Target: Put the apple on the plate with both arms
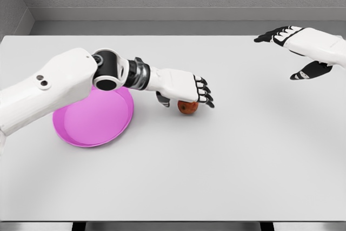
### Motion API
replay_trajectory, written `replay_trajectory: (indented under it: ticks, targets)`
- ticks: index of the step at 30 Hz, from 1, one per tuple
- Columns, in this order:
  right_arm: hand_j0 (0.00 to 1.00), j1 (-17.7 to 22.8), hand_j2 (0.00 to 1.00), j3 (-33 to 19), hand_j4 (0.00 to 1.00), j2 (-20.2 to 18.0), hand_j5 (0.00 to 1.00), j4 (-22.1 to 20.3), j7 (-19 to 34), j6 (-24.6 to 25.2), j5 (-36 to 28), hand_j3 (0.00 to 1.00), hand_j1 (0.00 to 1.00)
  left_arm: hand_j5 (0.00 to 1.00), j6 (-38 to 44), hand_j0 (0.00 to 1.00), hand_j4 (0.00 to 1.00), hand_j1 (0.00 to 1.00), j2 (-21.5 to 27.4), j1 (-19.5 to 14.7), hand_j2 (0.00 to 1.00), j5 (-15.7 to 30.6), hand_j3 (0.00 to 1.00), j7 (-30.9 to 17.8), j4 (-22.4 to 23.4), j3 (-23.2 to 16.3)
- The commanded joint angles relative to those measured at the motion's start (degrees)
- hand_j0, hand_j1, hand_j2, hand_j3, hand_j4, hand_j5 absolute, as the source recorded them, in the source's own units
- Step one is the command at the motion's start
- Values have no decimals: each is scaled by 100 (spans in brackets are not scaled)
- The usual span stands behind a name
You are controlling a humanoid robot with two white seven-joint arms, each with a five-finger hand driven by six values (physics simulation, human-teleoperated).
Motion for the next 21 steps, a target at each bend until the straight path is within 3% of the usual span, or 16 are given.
replay_trajectory:
  ticks: [1, 12, 15, 19, 21]
  targets:
    - [100, 9, 100, -1, 100, -8, 100, -1, -3, 9, -21, 100, 100, 100, 7, 100, 100, 100, -93, 0, 100, 29, 100, -2, 150, -1]
    - [100, 9, 100, -1, 100, -8, 100, -1, -3, 9, -21, 100, 100, 98, 7, 98, 98, 98, -278, -18, 98, 29, 98, -10, 335, -203]
    - [100, 9, 100, -1, 100, -8, 100, -10, -3, 9, -21, 100, 100, 92, 7, 92, 92, 92, -322, -70, 92, 29, 92, -10, 343, -300]
    - [100, 9, 100, -1, 100, -8, 100, -1, -3, 9, -21, 100, 100, 74, 7, 74, 74, 74, -339, -79, 74, 29, 74, -134, 352, -326]
    - [100, 9, 100, 8, 100, -8, 100, -10, -3, 9, -21, 100, 100, 70, 7, 70, 70, 70, -339, -79, 70, 29, 70, -134, 352, -326]
